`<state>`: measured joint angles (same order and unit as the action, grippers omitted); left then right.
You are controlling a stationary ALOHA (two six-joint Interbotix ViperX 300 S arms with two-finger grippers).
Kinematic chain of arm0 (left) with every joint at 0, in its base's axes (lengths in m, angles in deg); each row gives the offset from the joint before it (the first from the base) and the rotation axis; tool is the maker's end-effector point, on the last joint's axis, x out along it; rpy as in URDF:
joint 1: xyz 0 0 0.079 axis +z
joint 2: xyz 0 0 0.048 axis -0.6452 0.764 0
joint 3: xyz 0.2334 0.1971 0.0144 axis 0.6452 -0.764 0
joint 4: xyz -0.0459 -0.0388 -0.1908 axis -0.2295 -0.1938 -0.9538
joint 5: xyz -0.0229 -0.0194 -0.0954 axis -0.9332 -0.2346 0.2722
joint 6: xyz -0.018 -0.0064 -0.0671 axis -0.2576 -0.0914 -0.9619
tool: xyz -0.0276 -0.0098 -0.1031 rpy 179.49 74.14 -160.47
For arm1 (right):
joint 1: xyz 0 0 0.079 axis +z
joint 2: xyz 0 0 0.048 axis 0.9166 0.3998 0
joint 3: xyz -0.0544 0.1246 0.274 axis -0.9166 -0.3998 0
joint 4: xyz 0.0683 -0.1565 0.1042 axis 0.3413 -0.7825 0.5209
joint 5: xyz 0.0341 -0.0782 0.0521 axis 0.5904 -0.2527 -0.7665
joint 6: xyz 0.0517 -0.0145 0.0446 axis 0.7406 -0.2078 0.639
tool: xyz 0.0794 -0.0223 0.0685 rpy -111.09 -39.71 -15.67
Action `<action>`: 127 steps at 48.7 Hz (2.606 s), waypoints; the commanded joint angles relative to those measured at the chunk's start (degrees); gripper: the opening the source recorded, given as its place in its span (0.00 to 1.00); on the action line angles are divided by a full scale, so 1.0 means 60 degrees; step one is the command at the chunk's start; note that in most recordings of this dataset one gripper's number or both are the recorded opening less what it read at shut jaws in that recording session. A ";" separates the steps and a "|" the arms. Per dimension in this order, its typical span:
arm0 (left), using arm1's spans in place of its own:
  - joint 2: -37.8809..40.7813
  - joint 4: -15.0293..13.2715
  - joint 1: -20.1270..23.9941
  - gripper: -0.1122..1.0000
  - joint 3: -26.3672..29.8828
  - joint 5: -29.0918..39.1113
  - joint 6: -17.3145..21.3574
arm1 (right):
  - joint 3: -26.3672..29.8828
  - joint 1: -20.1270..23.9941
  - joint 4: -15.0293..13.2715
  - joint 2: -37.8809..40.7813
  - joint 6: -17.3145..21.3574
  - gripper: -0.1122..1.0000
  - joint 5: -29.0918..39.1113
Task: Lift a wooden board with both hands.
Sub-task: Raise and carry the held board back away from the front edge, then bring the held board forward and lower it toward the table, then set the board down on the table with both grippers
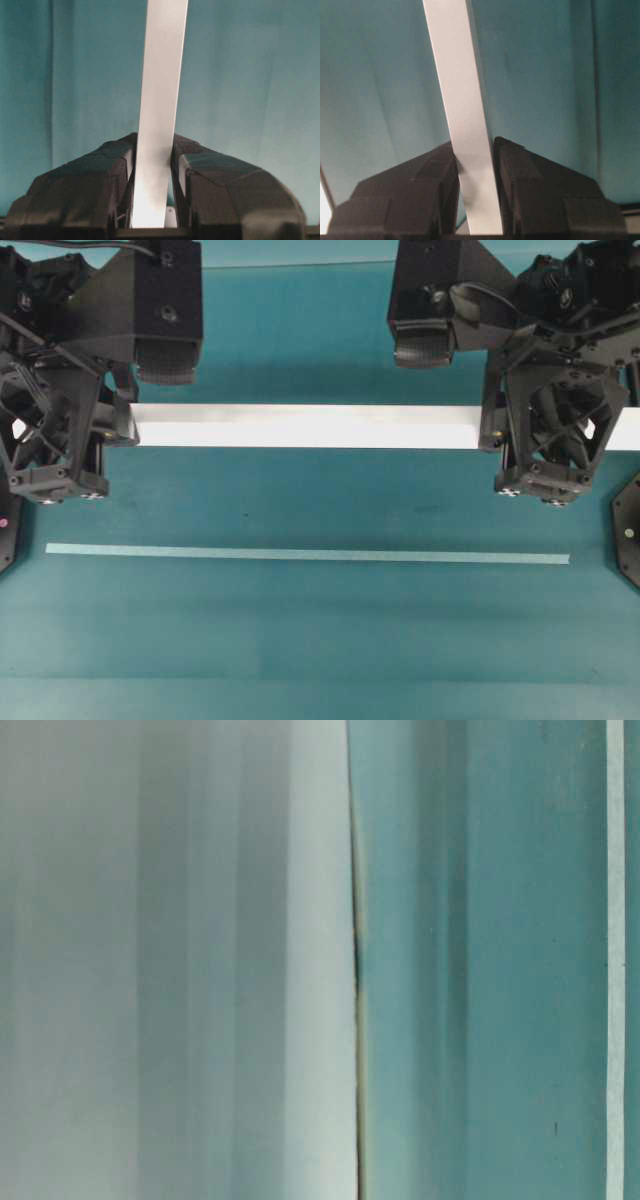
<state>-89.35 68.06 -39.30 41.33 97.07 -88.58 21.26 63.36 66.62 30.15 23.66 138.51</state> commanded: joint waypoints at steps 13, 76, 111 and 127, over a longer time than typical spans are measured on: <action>0.0029 0.0044 -0.0015 0.27 0.0044 -0.0352 0.0000 | -0.0220 -0.0088 0.0044 0.0117 0.0146 0.30 -0.0264; 0.0630 0.0015 -0.0132 0.27 -0.6270 -0.5859 -0.0161 | -0.6548 0.0015 0.0044 0.0425 -0.0937 0.30 -0.5991; 0.2007 0.0015 -0.0132 0.27 -0.7192 -0.7793 -0.0073 | -0.7661 0.0381 0.0132 0.1816 -0.1245 0.30 -0.8437; 0.2183 0.0000 -0.0352 0.27 -0.7617 -0.8584 -0.0249 | -0.7749 0.0527 0.0132 0.2227 -0.1230 0.30 -0.8877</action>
<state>-75.90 67.97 -41.33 -4.55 47.24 -89.73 -25.50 66.26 67.23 43.34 16.63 86.04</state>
